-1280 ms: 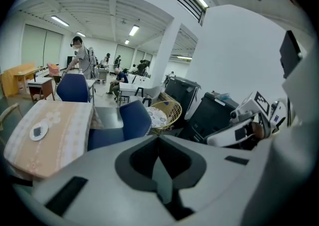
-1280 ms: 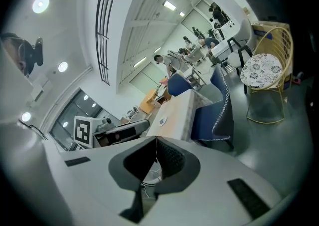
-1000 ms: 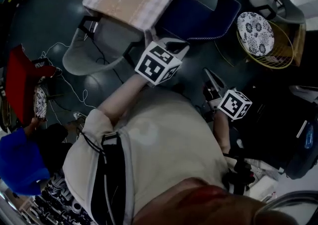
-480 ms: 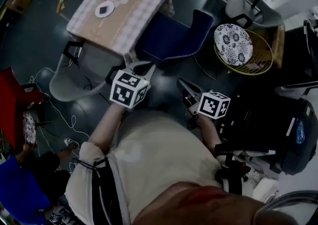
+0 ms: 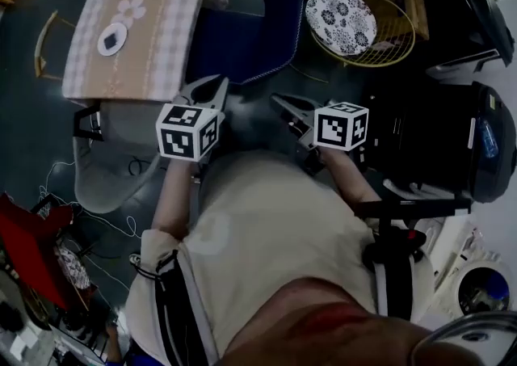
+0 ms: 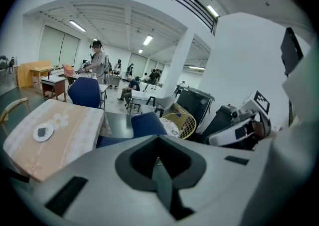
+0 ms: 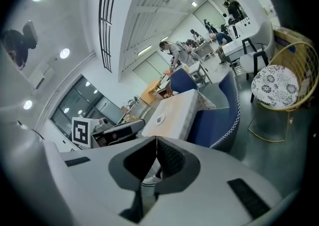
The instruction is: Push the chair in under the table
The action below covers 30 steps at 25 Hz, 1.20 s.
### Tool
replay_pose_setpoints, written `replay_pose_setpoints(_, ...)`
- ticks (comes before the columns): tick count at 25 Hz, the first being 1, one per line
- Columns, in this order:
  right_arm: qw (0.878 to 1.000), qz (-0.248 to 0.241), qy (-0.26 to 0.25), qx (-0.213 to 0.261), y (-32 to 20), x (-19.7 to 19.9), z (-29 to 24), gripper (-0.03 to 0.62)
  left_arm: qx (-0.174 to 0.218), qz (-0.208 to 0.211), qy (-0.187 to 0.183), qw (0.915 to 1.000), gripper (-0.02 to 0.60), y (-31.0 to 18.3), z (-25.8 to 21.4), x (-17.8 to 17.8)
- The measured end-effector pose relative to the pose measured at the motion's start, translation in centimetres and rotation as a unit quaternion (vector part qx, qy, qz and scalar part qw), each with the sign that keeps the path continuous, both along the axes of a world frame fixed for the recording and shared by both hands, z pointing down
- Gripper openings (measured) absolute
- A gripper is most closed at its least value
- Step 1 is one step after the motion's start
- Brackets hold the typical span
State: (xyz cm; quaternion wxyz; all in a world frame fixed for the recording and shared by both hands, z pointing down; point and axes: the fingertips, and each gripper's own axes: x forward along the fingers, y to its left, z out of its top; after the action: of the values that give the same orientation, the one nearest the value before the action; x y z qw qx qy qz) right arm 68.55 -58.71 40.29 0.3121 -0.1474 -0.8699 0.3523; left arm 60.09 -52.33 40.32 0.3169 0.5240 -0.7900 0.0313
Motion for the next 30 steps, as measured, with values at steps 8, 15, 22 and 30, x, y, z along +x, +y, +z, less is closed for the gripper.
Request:
replay_pose_setpoints(8, 1.000, 0.013, 0.023, -0.003, 3.2, -4.1, 0.0, 0.012, 0.007, 0.014, 0.024, 0.9996, 0.008, 2.3, 1.1, -4.4)
replay_pose_setpoints(15, 0.999, -0.015, 0.041, 0.010, 6.1, -7.9, 0.2, 0.012, 0.015, -0.013, 0.043, 0.9989, 0.008, 5.7, 2.1, -8.0)
replay_pose_setpoints(22, 0.997, -0.039, 0.056, 0.031, 7.4, -9.9, 0.4, 0.012, 0.023, -0.044, 0.049, 0.9976, 0.009, 8.4, 2.6, -10.2)
replay_pose_setpoints(30, 0.996, -0.028, 0.079, 0.041, 3.9, -9.8, 0.9, 0.012, 0.016, -0.081, 0.051, 0.9953, 0.009, 9.0, 3.0, -10.6)
